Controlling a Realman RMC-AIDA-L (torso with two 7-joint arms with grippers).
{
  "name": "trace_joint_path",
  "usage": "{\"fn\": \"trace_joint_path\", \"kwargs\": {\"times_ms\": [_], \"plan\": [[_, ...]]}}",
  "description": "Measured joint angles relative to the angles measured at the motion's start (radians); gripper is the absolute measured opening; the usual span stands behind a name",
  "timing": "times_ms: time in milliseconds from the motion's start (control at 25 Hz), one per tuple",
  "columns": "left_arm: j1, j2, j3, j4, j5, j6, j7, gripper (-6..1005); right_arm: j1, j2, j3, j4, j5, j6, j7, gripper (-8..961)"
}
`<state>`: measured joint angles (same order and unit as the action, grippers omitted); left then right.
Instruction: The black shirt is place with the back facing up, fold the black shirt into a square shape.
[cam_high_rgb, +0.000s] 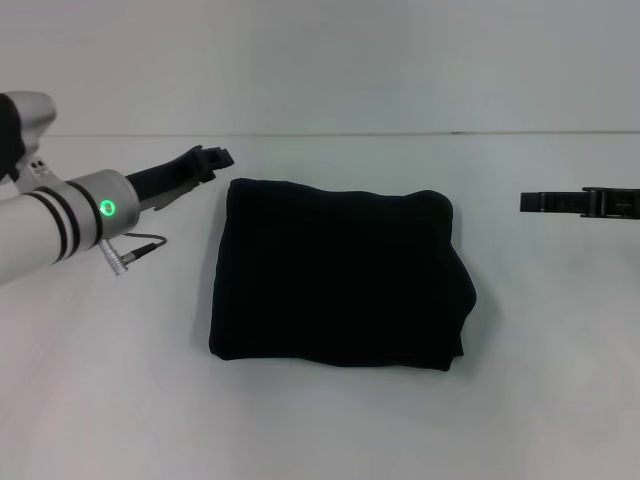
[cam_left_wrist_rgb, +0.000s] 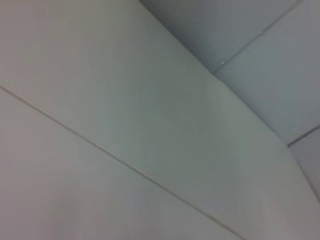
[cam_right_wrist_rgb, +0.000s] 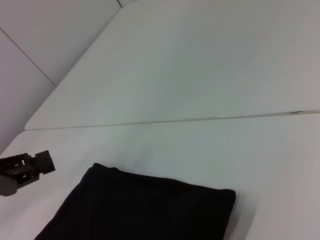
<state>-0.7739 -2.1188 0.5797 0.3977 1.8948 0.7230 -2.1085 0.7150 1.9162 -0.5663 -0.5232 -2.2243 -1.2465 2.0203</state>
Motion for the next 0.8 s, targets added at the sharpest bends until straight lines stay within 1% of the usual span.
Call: {"fn": "trace_joint_path", "kwargs": {"times_ms": [160,280,360,400,480,560,680,800], "plan": [[0.037,0.004,0.000,0.047,-0.003,0.022,0.001,306,0.001,0.001,0.003,-0.003,0.001,-0.002,-0.005,732],[0.077,0.006,0.000,0.119,-0.001,0.121,0.004,368,0.001,0.001,0.011,-0.004,0.019,-0.007,-0.034,732],[0.108,0.003,-0.002,0.180,-0.005,0.221,0.017,410,-0.002,0.000,0.012,-0.004,0.058,-0.028,-0.081,733],[0.125,0.000,-0.008,0.215,-0.008,0.283,0.032,457,-0.004,0.000,0.012,-0.005,0.079,-0.043,-0.108,733],[0.150,-0.003,-0.030,0.267,-0.011,0.441,0.097,552,-0.008,0.002,0.013,-0.003,0.131,-0.103,-0.195,735],[0.162,-0.004,-0.064,0.296,-0.012,0.626,0.212,646,-0.009,0.008,0.012,-0.003,0.169,-0.160,-0.283,738],[0.163,-0.003,-0.071,0.309,0.000,0.749,0.331,755,-0.003,0.019,0.000,-0.006,0.197,-0.204,-0.383,743],[0.144,0.002,-0.031,0.321,0.058,0.785,0.443,865,0.019,0.025,-0.041,-0.007,0.196,-0.197,-0.418,748]]}}
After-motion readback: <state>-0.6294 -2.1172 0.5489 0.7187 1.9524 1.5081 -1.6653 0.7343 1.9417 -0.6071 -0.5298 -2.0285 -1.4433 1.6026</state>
